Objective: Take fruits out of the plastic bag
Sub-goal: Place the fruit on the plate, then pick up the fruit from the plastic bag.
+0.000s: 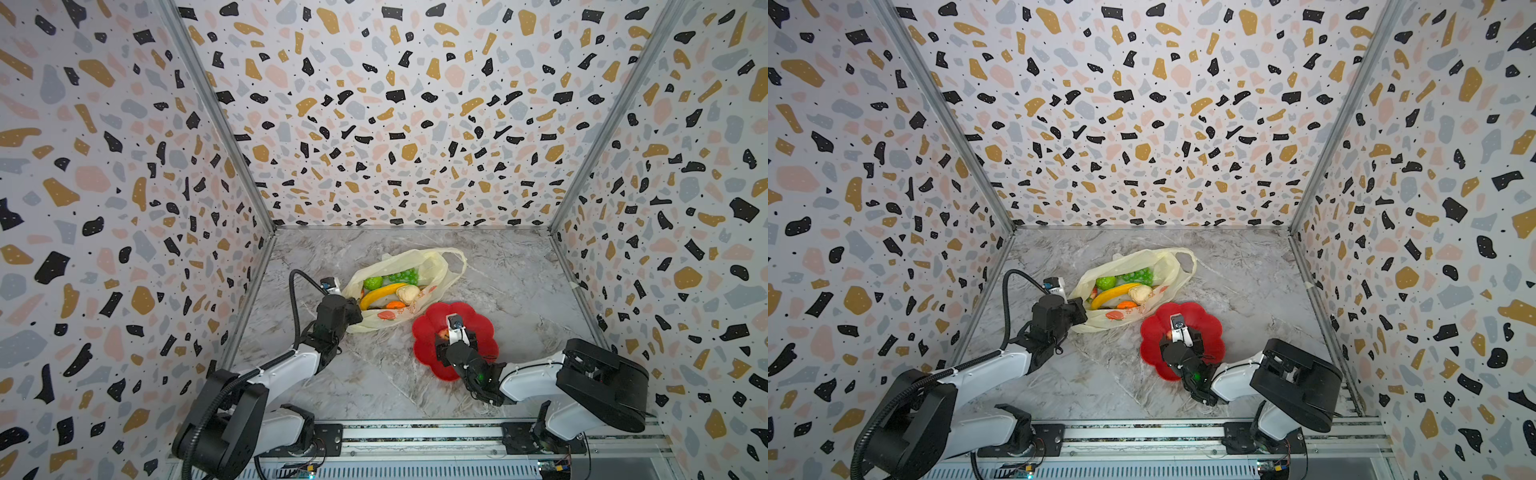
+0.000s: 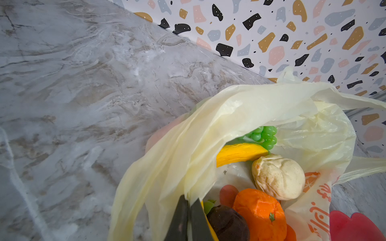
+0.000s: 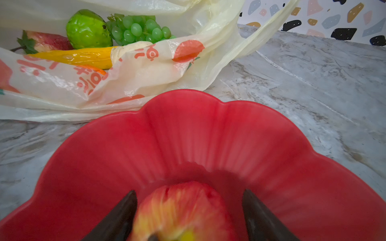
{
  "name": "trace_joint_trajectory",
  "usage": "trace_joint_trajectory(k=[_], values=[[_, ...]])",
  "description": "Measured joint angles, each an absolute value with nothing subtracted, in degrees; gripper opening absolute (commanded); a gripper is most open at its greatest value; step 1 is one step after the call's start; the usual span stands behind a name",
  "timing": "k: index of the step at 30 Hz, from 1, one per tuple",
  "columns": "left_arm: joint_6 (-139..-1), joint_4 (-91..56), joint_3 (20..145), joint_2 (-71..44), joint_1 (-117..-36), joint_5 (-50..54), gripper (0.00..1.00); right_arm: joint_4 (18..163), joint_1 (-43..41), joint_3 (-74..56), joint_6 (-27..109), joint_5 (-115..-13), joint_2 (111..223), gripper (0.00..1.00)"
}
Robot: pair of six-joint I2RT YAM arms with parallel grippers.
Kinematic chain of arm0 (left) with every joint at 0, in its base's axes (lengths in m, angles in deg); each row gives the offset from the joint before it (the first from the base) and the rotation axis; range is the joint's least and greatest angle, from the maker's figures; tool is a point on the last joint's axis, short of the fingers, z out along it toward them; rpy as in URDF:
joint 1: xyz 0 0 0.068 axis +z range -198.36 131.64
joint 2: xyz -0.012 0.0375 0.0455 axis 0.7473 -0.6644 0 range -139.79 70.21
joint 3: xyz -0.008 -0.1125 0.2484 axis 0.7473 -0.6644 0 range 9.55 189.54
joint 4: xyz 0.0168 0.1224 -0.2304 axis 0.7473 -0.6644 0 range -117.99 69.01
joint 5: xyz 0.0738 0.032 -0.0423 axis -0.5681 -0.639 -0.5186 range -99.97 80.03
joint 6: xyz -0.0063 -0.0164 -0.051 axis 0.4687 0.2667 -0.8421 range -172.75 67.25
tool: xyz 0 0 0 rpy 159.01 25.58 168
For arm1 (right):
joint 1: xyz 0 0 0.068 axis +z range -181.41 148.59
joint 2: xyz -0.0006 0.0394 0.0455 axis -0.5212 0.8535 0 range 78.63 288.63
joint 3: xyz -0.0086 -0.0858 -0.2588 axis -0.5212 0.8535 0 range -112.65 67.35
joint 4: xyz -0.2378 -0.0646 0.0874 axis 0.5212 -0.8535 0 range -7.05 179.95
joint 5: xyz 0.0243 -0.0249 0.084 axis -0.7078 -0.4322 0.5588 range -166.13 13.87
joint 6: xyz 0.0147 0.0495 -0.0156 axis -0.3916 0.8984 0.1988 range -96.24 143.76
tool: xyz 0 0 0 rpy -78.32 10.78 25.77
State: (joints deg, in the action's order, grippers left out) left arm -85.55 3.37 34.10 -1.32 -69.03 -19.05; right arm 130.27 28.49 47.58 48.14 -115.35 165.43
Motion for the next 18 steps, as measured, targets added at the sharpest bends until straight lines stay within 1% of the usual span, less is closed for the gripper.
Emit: trace_joint_trajectory(k=[4,7,9,12,18], values=[[-85.55,3.4,34.1,-1.39,-68.98,-19.05,0.07,127.69,28.49,47.49,48.18,-114.26,162.85,0.92],[-85.55,3.44,34.1,-1.69,-68.98,-19.03,0.07,124.47,28.49,46.66,48.34,-113.15,159.84,0.94],[-85.55,3.48,34.1,-2.2,-68.98,-19.05,0.07,121.33,28.49,45.18,48.49,-112.36,157.02,0.93],[-85.94,3.53,34.1,-3.79,-68.98,-18.98,0.07,116.54,27.48,42.09,48.25,-109.69,153.08,0.87],[-87.53,3.5,34.1,-7.86,-68.98,-17.8,0.07,108.5,22.98,32.54,44.62,-100.18,151.09,0.84]])
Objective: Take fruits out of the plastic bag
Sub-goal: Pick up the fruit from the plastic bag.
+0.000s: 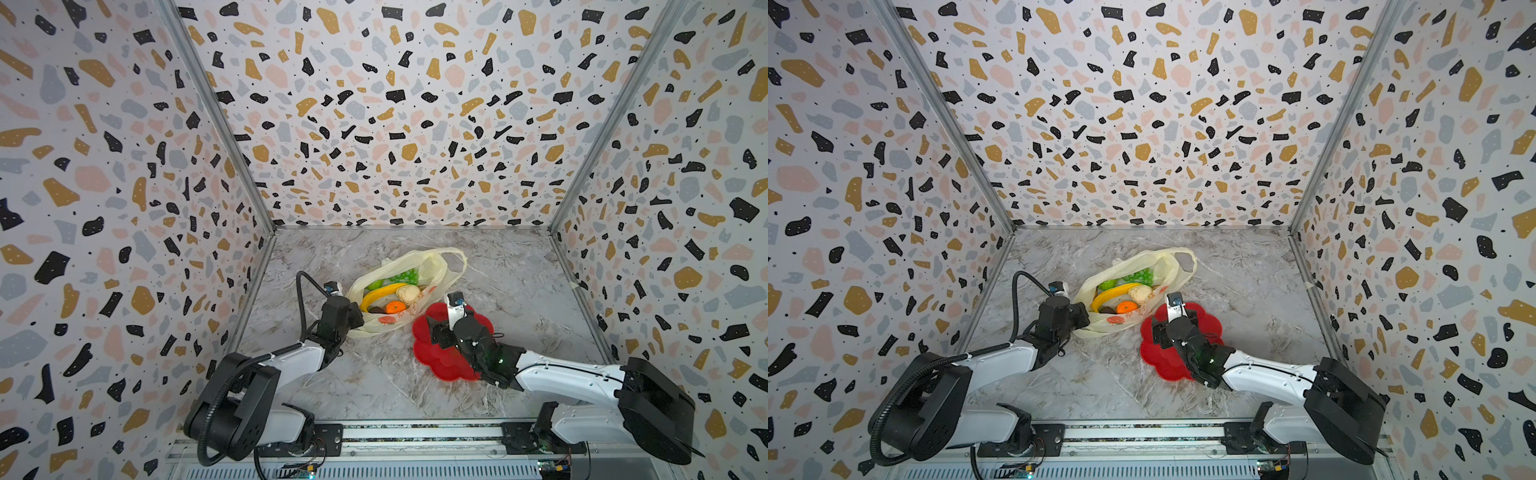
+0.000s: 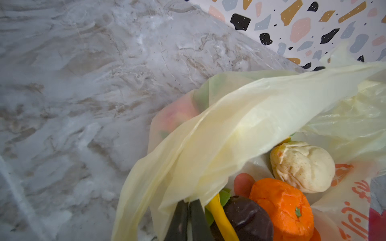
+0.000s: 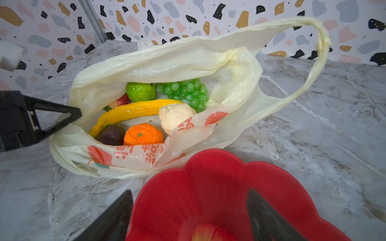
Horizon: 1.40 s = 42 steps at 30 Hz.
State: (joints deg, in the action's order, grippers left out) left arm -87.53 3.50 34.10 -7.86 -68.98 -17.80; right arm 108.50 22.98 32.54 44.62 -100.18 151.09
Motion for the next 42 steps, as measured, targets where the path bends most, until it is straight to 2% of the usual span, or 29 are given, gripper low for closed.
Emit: trace_joint_trajectory(k=[4,10,20,28,42], values=[[-88.15,3.5,34.12,-8.25,-68.98,-17.52,0.07,101.94,20.4,21.94,40.25,-94.22,155.47,0.84],[-88.19,3.44,34.12,-8.25,-68.98,-17.5,0.08,91.01,16.25,3.21,29.82,-85.67,170.46,0.84],[-88.17,3.02,34.45,-8.23,-68.98,-17.5,0.08,73.61,11.2,-16.53,16.84,-79.53,187.44,0.86],[-88.17,3.02,34.47,-8.23,-68.98,-17.52,0.08,64.59,10.83,-31.11,12.29,-79.22,198.85,0.86],[-88.17,3.0,34.87,-9.39,-68.96,-17.28,0.09,52.52,14.0,-41.62,12.93,-86.68,209.63,0.85]])
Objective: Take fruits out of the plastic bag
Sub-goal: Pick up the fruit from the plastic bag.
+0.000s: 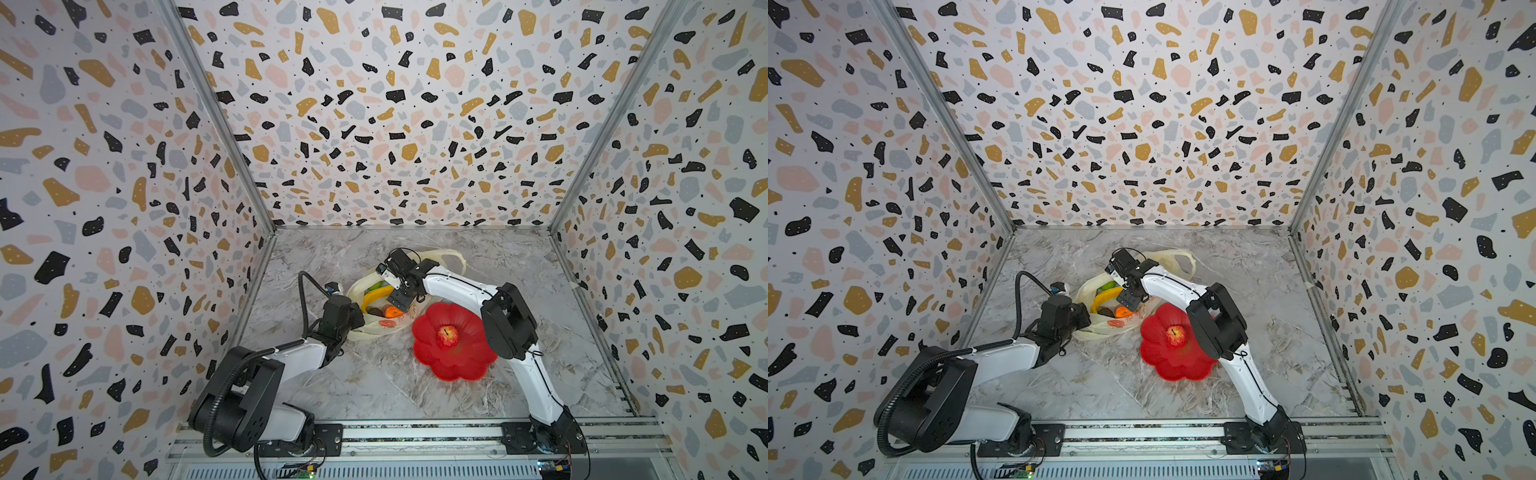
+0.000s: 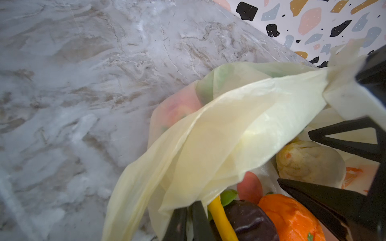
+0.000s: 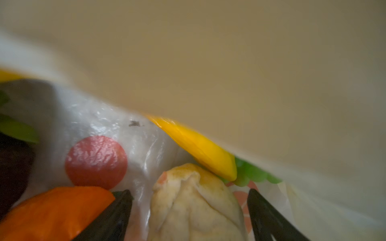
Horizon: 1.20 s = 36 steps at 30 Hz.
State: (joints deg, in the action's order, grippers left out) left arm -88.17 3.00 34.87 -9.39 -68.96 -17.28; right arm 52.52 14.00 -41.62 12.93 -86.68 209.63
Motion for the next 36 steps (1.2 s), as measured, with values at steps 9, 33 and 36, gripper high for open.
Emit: trace_joint_trajectory(k=[9,33,36], values=[[-88.17,3.02,34.89,-9.89,-68.94,-16.67,0.09,50.27,14.0,-43.43,13.71,-90.83,211.68,0.73],[-88.15,2.94,35.52,-10.0,-68.72,-16.51,0.09,55.73,15.44,-38.3,14.54,-89.34,204.51,0.56],[-88.15,2.94,35.52,-10.06,-68.72,-16.54,0.09,59.04,15.42,-33.95,15.44,-87.79,198.9,0.55]])
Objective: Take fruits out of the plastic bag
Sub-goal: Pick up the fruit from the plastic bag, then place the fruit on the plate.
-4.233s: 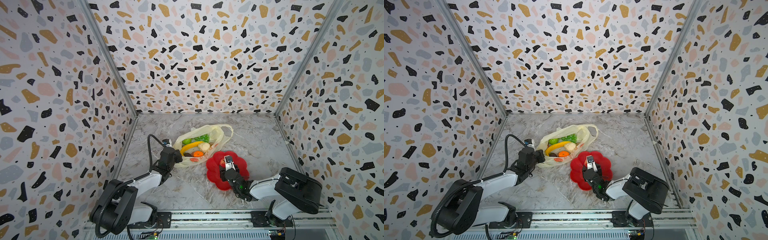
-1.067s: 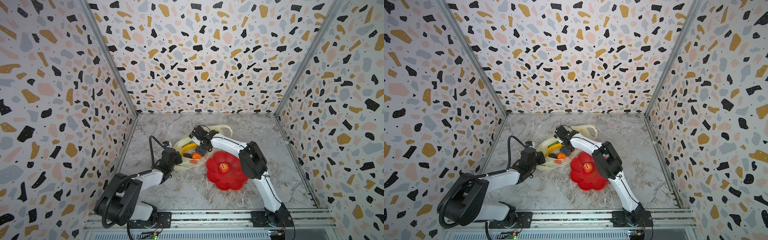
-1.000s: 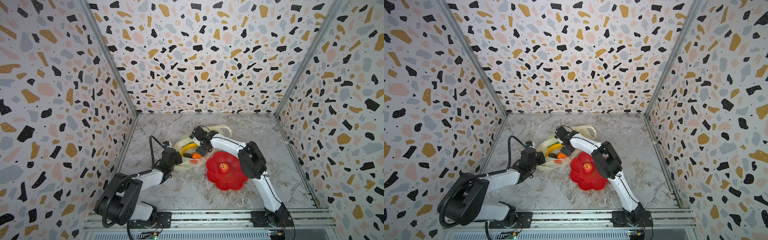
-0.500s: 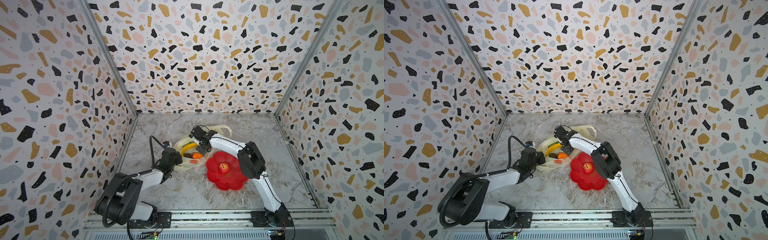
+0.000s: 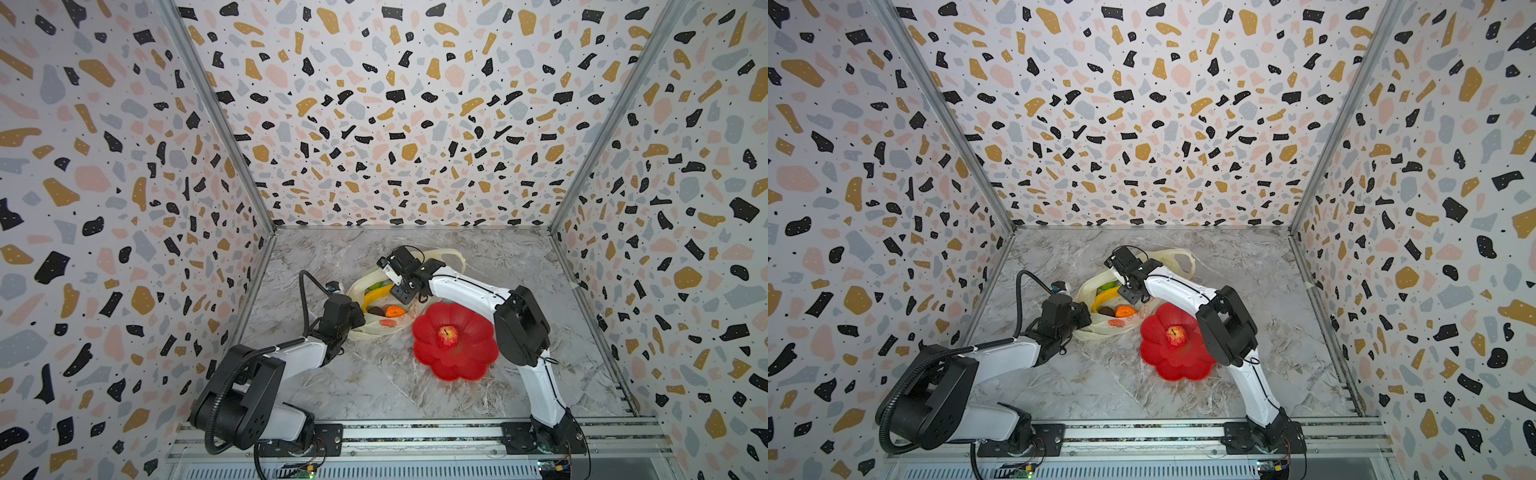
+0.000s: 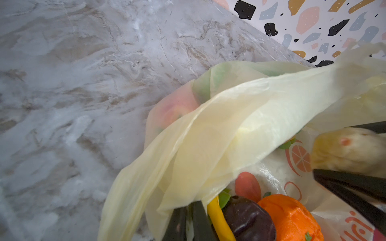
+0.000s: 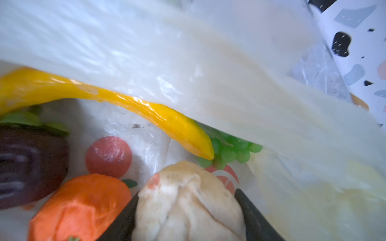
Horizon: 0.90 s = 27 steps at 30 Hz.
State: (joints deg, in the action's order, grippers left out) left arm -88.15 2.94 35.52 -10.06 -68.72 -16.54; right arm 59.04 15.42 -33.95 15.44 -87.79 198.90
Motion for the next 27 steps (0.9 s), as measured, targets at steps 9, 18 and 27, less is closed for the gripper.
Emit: trace_joint_trajectory(k=[9,18,27], values=[[-88.12,2.89,35.52,-10.09,-68.72,-16.6,0.09,76.08,13.78,-11.5,21.47,-81.12,178.44,0.51],[-88.12,2.74,35.52,-10.09,-68.7,-16.67,0.09,96.08,9.95,15.67,29.91,-77.91,154.79,0.51],[-88.12,2.56,35.52,-10.09,-68.7,-16.73,0.09,108.26,7.27,39.32,38.67,-80.77,135.77,0.49]])
